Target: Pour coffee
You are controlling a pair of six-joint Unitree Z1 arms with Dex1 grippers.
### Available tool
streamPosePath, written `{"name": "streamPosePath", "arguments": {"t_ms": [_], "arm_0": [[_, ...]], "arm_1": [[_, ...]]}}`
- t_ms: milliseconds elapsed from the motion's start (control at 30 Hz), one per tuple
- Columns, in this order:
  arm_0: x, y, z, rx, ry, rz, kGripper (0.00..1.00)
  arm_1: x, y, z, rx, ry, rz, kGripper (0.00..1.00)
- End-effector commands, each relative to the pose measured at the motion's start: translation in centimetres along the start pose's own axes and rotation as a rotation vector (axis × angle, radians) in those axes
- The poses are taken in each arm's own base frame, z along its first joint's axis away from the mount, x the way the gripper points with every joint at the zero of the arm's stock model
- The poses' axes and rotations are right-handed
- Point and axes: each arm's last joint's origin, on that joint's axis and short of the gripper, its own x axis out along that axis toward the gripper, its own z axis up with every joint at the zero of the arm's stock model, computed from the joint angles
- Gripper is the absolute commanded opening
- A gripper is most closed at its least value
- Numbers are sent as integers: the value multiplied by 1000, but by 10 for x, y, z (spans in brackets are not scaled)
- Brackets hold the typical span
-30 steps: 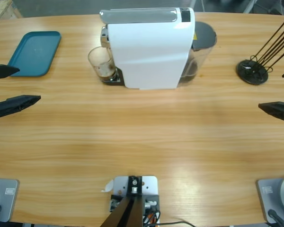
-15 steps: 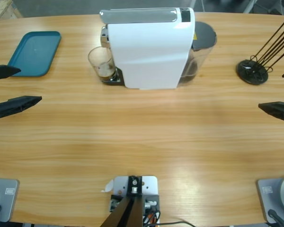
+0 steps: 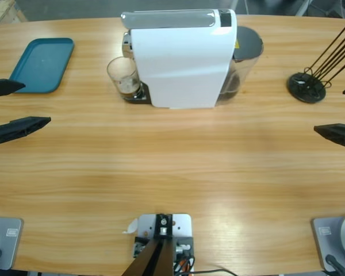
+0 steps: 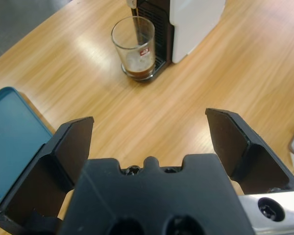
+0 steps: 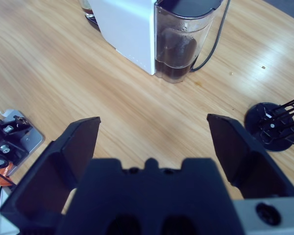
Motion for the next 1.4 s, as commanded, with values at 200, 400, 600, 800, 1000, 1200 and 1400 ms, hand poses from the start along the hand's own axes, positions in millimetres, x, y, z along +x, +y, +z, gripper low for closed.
{"name": "streamPosePath", "arguments": {"t_ms": [200,400,600,800,1000,1200,1400], "arm_0": [[8,-2,-7,6,32,-32,996],[8,-2,-7,7,35,-32,996],[10,-1,-6,6,37,-33,996],[11,-1,-6,6,39,-34,996],[16,0,-7,17,53,-38,998],[45,9,8,61,65,-50,1000],[75,16,25,71,4,-99,1000]], "arm_1": [[3,0,0,-3,11,2,973],[3,0,0,-2,11,2,973],[2,0,0,-3,9,-1,973],[2,0,-1,-3,9,-3,985],[2,0,-1,-3,7,-5,987],[0,0,-2,-4,2,-4,987],[3,0,0,-4,10,1,991]]}}
